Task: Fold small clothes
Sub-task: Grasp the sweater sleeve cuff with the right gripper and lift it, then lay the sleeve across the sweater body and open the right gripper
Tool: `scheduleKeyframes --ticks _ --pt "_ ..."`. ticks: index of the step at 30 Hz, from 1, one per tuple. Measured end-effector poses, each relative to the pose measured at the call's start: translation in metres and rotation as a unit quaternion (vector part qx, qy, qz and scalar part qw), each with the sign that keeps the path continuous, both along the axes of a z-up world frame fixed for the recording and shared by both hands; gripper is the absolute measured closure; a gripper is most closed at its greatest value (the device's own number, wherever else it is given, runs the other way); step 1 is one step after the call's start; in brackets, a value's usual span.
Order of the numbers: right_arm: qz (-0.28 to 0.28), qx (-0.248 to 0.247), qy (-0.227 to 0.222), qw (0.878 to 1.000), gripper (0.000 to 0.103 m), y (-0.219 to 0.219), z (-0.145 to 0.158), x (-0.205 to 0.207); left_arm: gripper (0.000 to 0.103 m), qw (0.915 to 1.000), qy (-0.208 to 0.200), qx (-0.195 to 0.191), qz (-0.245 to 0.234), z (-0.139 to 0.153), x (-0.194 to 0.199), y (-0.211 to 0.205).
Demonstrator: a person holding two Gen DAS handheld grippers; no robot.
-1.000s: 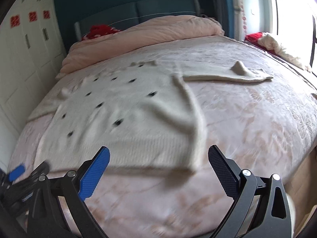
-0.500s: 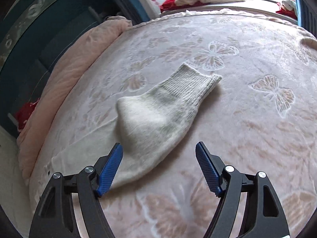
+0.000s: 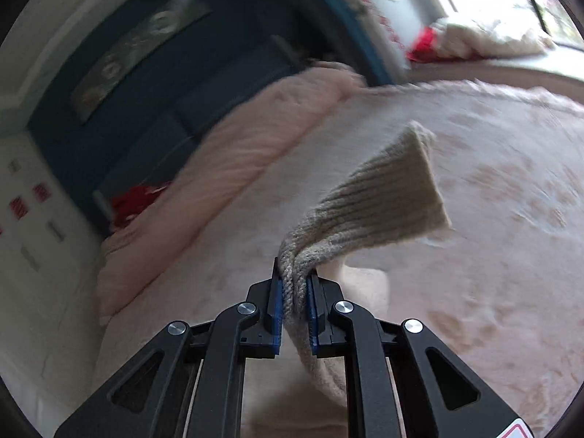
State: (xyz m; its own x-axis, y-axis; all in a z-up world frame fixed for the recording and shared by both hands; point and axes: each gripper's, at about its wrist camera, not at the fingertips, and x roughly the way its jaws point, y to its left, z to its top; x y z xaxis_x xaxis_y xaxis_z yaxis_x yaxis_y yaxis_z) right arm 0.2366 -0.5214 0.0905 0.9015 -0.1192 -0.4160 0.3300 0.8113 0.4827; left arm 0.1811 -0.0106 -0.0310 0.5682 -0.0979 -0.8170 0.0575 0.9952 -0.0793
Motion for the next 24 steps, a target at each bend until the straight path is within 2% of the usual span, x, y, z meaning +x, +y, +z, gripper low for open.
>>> scheduleKeyframes --ticks 2,4,5,6,8,9,13,16,20,23,24 --pt "0.103 -0.028 -0.018 0.994 0.088 0.08 0.023 0.041 0.005 0.9999 0.0 -0.012 0.005 0.002 0.003 0.005" --pt "0.19 -0.036 -0.011 0.981 0.082 0.152 0.023 0.073 0.005 0.9997 -0.002 -0.021 0.01 0.006 0.007 0.009" --pt "0.226 -0.056 -0.002 0.973 0.07 0.191 0.017 0.085 0.005 0.9995 -0.006 -0.027 0.013 0.01 0.01 0.012" --pt "0.246 -0.087 0.009 0.965 0.059 0.222 0.009 0.091 0.005 0.9994 -0.007 -0.032 0.015 0.013 0.013 0.015" --pt "0.26 -0.153 0.03 0.953 0.058 0.262 -0.007 0.09 0.005 0.9986 -0.008 -0.05 0.011 0.02 0.023 0.02" --pt "0.257 -0.171 0.041 0.95 0.057 0.27 -0.015 0.085 0.005 0.9981 -0.009 -0.061 0.011 0.024 0.031 0.023" --pt "0.186 -0.176 0.116 0.96 0.049 0.241 -0.059 0.048 0.005 0.9928 -0.006 -0.119 -0.004 0.031 0.077 0.029" --pt "0.142 -0.171 0.18 0.958 0.047 0.202 -0.09 0.028 0.005 0.9887 0.004 -0.148 -0.019 0.026 0.127 0.016" --pt "0.118 -0.156 0.242 0.95 0.047 0.17 -0.119 0.019 0.005 0.9826 0.02 -0.183 0.021 0.005 0.208 -0.011" --pt "0.093 -0.137 0.27 0.948 0.047 0.151 -0.141 0.024 0.006 0.9797 0.036 -0.191 0.047 -0.014 0.249 -0.029" --pt "0.086 -0.13 0.279 0.948 0.047 0.146 -0.149 0.031 0.013 0.9804 0.043 -0.184 0.055 -0.023 0.26 -0.035"
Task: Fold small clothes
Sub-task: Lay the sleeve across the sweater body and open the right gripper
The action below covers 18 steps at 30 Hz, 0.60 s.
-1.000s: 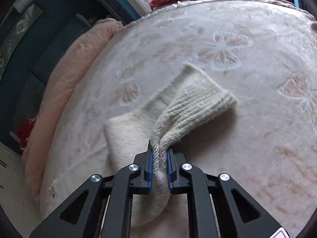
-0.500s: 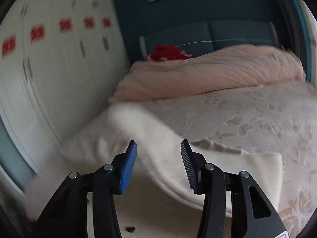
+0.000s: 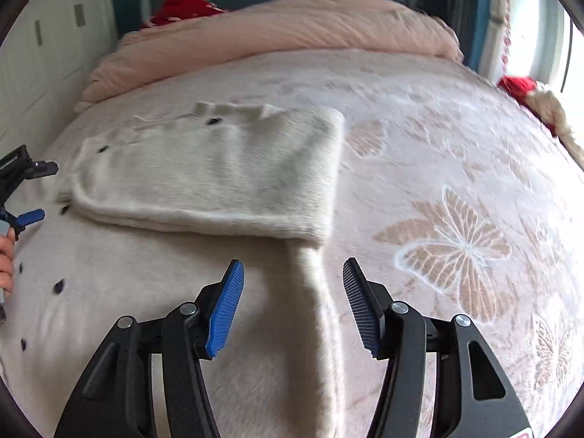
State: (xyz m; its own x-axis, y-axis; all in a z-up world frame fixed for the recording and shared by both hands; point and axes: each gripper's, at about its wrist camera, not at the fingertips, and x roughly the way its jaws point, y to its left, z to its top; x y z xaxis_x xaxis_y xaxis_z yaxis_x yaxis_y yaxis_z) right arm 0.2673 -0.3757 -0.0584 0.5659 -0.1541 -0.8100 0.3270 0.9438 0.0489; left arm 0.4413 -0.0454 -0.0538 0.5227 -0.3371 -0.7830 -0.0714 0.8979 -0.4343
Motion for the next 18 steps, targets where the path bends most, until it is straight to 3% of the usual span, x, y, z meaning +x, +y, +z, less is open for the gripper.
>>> scheduleKeyframes --ticks 1,3,4,5,6,9,11,12,14,16,18 --pt "-0.007 0.006 0.008 1.0 0.047 -0.004 -0.005 0.007 0.02 1.0 0.007 0.001 -0.001 -0.006 0.007 -0.003" --pt "-0.005 0.018 0.009 1.0 0.047 -0.006 -0.008 0.019 0.053 0.9992 0.014 0.037 -0.002 -0.013 0.017 -0.013" --pt "0.001 0.018 0.003 1.0 0.05 -0.005 -0.007 0.024 0.063 0.9985 0.005 0.055 0.001 -0.01 0.017 -0.015" --pt "0.002 0.011 -0.004 1.0 0.068 -0.005 -0.005 0.028 0.09 0.9978 -0.01 0.065 -0.005 -0.006 0.018 -0.017" --pt "-0.006 0.003 -0.01 1.0 0.089 -0.006 -0.003 0.03 0.093 0.998 -0.018 0.058 -0.015 -0.003 0.02 -0.016" --pt "-0.039 0.021 -0.024 0.999 0.088 -0.021 -0.009 0.03 0.092 0.9981 -0.04 0.046 0.013 0.007 0.019 0.002" --pt "-0.047 0.027 0.007 0.998 0.088 -0.026 -0.027 0.032 0.092 0.9981 -0.02 0.057 0.017 -0.004 0.022 0.009" --pt "-0.051 0.026 -0.004 0.998 0.087 -0.026 -0.025 0.027 0.091 0.9982 -0.009 0.058 0.015 -0.012 0.021 0.013" --pt "-0.059 0.01 -0.006 0.998 0.073 -0.022 -0.013 0.019 0.087 0.9991 -0.022 0.034 0.008 -0.014 0.01 0.022" --pt "-0.053 0.007 -0.021 0.998 0.071 -0.013 0.001 0.002 0.075 0.9995 -0.031 -0.002 0.009 -0.002 -0.005 0.04" --pt "-0.034 0.003 -0.033 0.999 0.066 0.005 0.011 -0.019 0.051 0.9976 -0.058 -0.015 0.033 0.013 -0.02 0.069"
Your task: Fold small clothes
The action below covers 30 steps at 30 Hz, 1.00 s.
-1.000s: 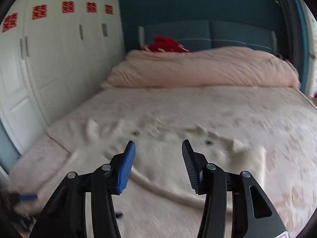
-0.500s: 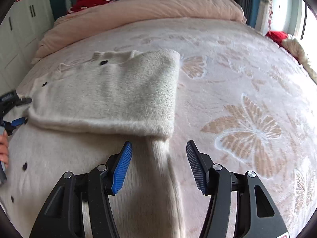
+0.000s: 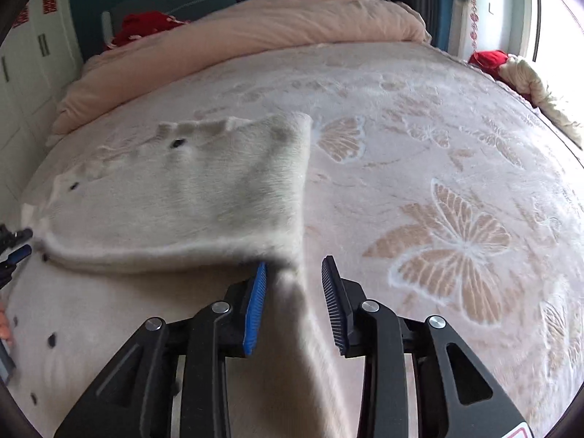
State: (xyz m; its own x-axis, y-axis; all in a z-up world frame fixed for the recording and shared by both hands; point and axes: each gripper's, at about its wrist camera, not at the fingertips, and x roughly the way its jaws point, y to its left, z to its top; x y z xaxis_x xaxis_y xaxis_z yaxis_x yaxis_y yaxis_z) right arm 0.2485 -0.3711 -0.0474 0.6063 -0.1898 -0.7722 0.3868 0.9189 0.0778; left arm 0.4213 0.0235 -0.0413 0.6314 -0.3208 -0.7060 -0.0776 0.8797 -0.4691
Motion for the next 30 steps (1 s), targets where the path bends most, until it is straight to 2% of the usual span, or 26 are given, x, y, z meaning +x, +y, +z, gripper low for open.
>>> scheduleKeyframes --ticks 2,5,6,8,10,11,13,15,17,19,20,22,23,24,27,30 --pt "0.027 0.002 -0.006 1.0 0.06 0.024 0.004 -0.022 0.04 0.9992 -0.018 0.001 0.035 0.009 -0.009 0.04" --pt "0.06 0.012 0.002 0.998 0.057 0.063 -0.002 -0.042 0.038 0.9941 -0.011 0.02 0.106 0.011 -0.006 0.119" --pt "0.067 0.011 0.007 0.998 0.057 0.074 -0.006 -0.046 0.038 0.9901 -0.005 0.029 0.137 0.01 -0.003 0.152" --pt "0.08 0.004 0.015 0.997 0.055 0.095 -0.014 -0.05 0.038 0.9805 0.012 0.031 0.194 0.006 0.006 0.208" --pt "0.081 -0.001 0.02 0.996 0.049 0.107 -0.022 -0.051 0.038 0.9648 0.034 0.026 0.259 0.0 0.016 0.27" --pt "0.082 -0.014 0.017 0.996 0.044 0.114 -0.024 -0.051 0.038 0.9588 0.038 0.028 0.28 -0.005 0.021 0.289" --pt "0.087 -0.039 0.017 0.995 0.041 0.121 -0.029 -0.051 0.038 0.944 0.04 0.035 0.326 -0.006 0.028 0.324" --pt "0.087 -0.043 0.015 0.995 0.038 0.121 -0.033 -0.051 0.039 0.9351 0.052 0.038 0.348 -0.012 0.042 0.355" --pt "0.084 -0.028 0.007 0.996 0.037 0.114 -0.037 -0.052 0.04 0.934 0.069 0.041 0.348 -0.021 0.056 0.366" --pt "0.083 -0.025 0.002 0.996 0.036 0.113 -0.038 -0.052 0.041 0.9337 0.063 0.062 0.347 -0.021 0.066 0.368" --pt "0.083 -0.031 0.003 0.996 0.035 0.115 -0.039 -0.052 0.048 0.9353 0.063 0.073 0.34 -0.022 0.072 0.373" --pt "0.084 -0.04 0.004 0.996 0.035 0.117 -0.04 -0.05 0.068 0.9355 0.065 0.092 0.335 -0.024 0.081 0.379" --pt "0.084 -0.041 0.003 0.996 0.034 0.117 -0.041 -0.05 0.089 0.938 0.061 0.089 0.329 -0.024 0.081 0.384" --pt "0.083 -0.041 0.002 0.996 0.034 0.117 -0.042 -0.05 0.093 0.9427 0.052 0.069 0.322 -0.023 0.081 0.386" --pt "0.083 -0.042 -0.002 0.996 0.033 0.118 -0.043 -0.05 0.095 0.9414 0.022 0.078 0.327 -0.003 0.077 0.375" --pt "0.082 -0.042 -0.004 0.996 0.032 0.118 -0.044 -0.05 0.096 0.955 -0.053 0.104 0.273 0.046 0.076 0.331"
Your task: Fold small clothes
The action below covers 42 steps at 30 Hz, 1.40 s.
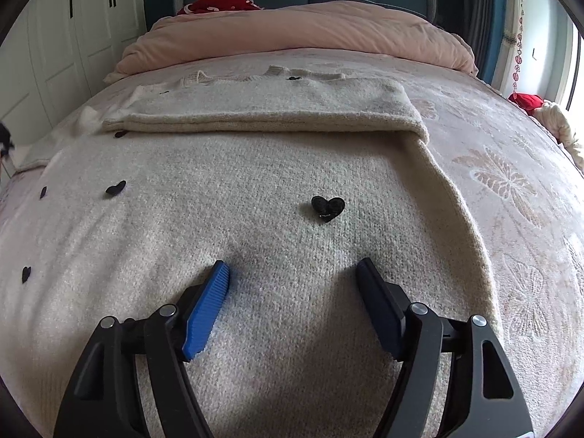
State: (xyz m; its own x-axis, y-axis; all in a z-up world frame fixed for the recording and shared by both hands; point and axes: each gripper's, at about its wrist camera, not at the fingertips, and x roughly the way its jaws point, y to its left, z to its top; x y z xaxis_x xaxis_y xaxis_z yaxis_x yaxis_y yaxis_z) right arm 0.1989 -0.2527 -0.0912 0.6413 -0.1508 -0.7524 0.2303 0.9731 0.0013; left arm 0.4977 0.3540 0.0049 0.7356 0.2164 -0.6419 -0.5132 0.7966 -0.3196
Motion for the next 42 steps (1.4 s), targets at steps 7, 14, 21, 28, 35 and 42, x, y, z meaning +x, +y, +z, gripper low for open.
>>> scheduleKeyframes --ticks 7,14,21,28,35,42 --pt "0.0 0.006 -0.005 1.0 0.032 -0.002 0.0 -0.001 0.095 0.9599 -0.115 0.027 -0.254 0.122 -0.035 -0.217" --pt "0.0 0.018 -0.011 1.0 0.032 -0.006 0.001 -0.003 0.081 0.8897 -0.051 -0.038 -0.452 0.079 -0.1 -0.43" --pt "0.007 0.044 -0.011 0.999 0.029 -0.015 0.005 -0.003 0.047 0.9162 0.044 -0.107 -0.384 -0.026 -0.145 -0.426" --pt "0.017 0.08 -0.022 0.996 0.024 -0.023 0.028 0.005 0.046 0.9398 0.065 -0.052 -0.331 -0.032 -0.155 -0.343" --pt "-0.007 0.158 -0.038 0.987 0.024 -0.045 0.076 0.087 0.037 0.9511 0.049 -0.061 -0.299 -0.024 -0.154 -0.307" --pt "-0.025 0.215 0.043 0.975 0.033 -0.052 0.046 0.181 0.035 0.9553 0.044 -0.206 -0.207 -0.047 -0.124 -0.25"
